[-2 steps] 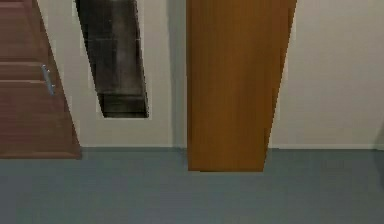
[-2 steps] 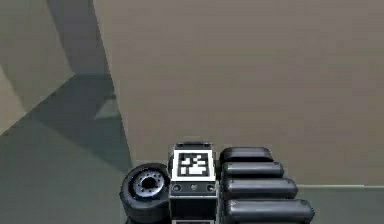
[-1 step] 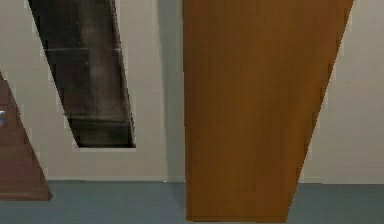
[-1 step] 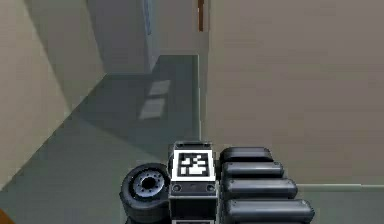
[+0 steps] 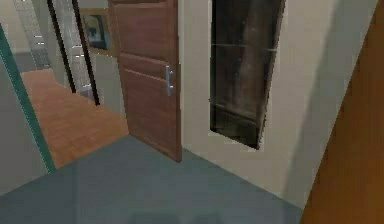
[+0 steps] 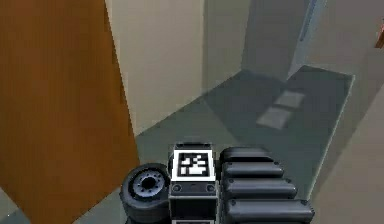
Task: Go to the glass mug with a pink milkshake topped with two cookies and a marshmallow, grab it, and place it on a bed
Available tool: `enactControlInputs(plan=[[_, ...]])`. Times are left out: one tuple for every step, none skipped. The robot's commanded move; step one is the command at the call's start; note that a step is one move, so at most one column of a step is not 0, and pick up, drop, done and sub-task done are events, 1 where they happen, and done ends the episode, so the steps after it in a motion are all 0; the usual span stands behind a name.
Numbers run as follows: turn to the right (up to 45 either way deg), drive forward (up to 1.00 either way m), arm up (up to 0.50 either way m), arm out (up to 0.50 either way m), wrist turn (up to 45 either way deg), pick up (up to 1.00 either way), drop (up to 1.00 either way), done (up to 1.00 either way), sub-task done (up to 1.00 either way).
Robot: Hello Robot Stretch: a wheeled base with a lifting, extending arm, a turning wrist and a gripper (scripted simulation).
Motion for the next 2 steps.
enactControlInputs(plan=[[0.0,0.15,0.0,0.0,0.0,0.0,0.0,0.0,0.0],[-24.0,0.0,0.0,0.0,0.0,0.0,0.0,0.0,0.0]])
